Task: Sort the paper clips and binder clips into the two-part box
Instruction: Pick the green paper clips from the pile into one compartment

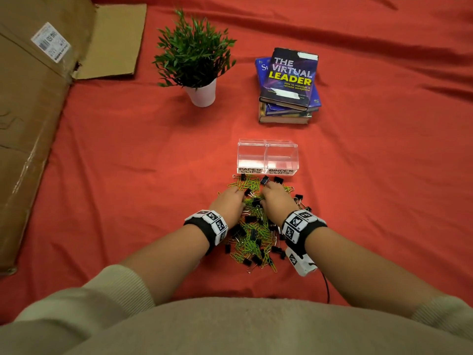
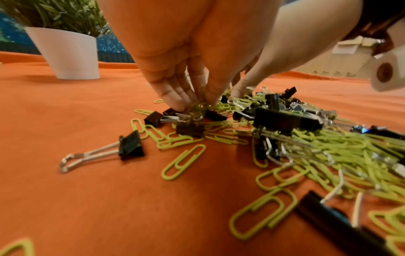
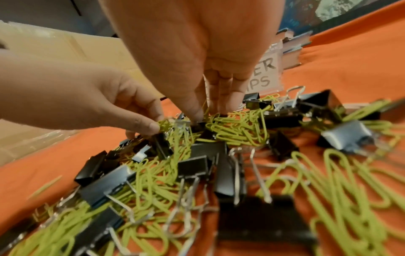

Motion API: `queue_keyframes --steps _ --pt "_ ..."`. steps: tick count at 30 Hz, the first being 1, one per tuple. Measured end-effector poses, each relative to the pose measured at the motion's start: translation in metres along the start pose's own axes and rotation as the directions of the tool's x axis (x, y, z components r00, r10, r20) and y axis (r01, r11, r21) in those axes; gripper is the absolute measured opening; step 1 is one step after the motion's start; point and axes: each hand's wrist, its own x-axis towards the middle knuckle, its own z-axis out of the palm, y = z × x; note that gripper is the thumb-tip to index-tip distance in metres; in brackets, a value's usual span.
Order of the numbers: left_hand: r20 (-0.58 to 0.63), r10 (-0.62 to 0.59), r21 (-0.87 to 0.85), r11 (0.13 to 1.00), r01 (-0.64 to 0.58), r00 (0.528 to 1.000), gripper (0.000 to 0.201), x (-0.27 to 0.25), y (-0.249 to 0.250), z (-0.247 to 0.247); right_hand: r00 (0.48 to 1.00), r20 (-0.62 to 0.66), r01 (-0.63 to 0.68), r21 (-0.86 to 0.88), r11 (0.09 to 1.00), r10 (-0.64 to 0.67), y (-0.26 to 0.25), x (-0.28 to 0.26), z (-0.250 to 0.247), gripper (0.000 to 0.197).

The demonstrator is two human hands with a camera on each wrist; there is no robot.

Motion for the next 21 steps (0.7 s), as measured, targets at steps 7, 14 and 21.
queue_keyframes --steps 7,14,21 --pt "-0.041 -0.108 -0.282 0.955 0.092 0.993 0.013 -0.005 -0.003 -0.016 0.969 0.105 -0.245 0.347 0.906 0.222 0.011 -0.003 -0.004 0.009" --pt "-0.154 -0.074 -0.284 0.958 0.027 0.985 0.012 0.03 0.016 -0.066 0.949 0.168 -0.311 0.656 0.688 0.268 0.019 -0.008 -0.039 0.008" --pt "-0.088 0.021 0.133 0.991 -0.009 0.996 0.017 0.078 0.024 -0.083 0.957 0.11 -0.269 0.68 0.683 0.267 0.016 0.01 -0.08 0.01"
